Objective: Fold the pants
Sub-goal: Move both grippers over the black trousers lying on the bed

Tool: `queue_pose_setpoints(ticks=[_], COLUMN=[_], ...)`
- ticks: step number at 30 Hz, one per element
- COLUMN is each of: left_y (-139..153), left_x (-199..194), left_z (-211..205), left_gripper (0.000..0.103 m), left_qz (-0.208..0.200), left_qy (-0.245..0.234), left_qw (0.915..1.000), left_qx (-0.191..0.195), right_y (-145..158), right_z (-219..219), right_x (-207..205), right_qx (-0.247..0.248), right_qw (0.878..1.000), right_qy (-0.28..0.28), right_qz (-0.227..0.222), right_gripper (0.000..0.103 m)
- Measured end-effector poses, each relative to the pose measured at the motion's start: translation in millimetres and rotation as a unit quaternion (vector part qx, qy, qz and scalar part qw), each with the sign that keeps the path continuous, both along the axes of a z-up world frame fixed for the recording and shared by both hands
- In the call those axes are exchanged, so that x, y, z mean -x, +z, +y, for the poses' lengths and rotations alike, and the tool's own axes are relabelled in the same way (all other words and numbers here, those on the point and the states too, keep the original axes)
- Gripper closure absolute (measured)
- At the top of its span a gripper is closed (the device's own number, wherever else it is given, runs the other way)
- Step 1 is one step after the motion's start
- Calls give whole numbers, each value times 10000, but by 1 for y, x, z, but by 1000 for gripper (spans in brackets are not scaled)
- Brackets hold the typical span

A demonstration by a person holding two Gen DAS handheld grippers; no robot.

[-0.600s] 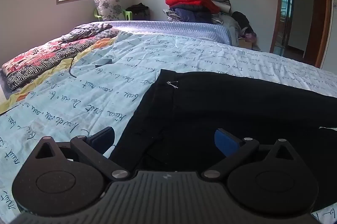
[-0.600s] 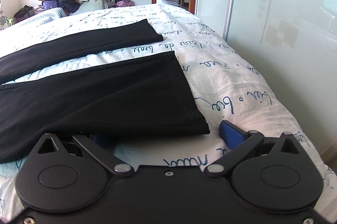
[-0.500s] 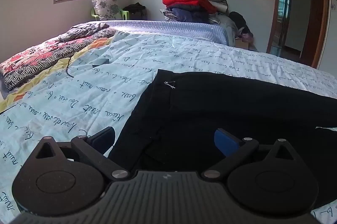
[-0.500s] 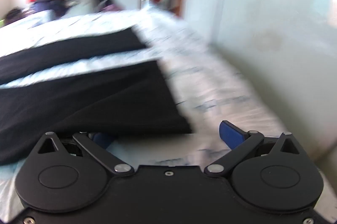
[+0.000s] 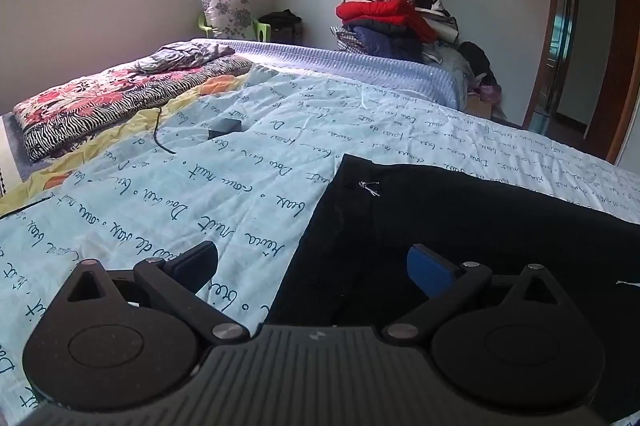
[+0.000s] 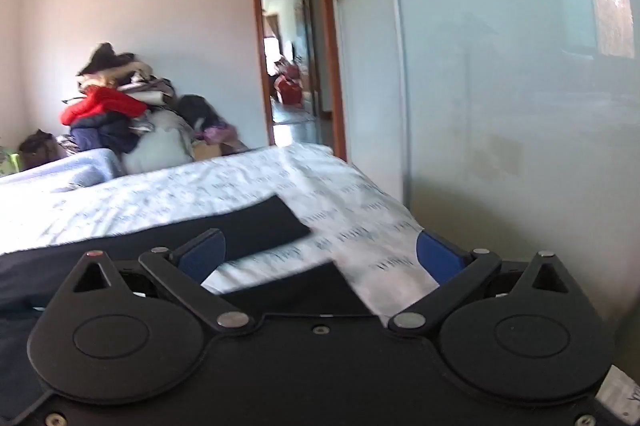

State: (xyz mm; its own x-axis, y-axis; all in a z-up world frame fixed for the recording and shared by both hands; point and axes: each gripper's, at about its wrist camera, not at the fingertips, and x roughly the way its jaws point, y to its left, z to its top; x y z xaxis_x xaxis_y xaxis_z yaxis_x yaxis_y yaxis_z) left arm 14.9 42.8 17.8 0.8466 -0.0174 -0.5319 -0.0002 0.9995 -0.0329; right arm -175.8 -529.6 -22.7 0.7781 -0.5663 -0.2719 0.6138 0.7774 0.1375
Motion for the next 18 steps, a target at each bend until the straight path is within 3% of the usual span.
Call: queue_pose_setpoints(ticks=[5, 8, 18], left_y=[-9, -13, -16], left_x=[-5, -9, -8], left_z=[-9, -8, -4], left_gripper=[0, 0, 0], left_qz=[45, 150, 243], left_qy=[-39, 16, 68], left_qw=[9993, 9995, 9995], left_qx=[-380, -264, -195], right_y=[19, 24, 30], right_z=[17, 24, 61], right_x=[-15, -34, -64], right_qx=[-415, -602, -488], right_qw=[9974, 9938, 9842], right_qy=[386, 734, 1577], right_qz=[-444, -583, -644], right_gripper=[0, 0, 0])
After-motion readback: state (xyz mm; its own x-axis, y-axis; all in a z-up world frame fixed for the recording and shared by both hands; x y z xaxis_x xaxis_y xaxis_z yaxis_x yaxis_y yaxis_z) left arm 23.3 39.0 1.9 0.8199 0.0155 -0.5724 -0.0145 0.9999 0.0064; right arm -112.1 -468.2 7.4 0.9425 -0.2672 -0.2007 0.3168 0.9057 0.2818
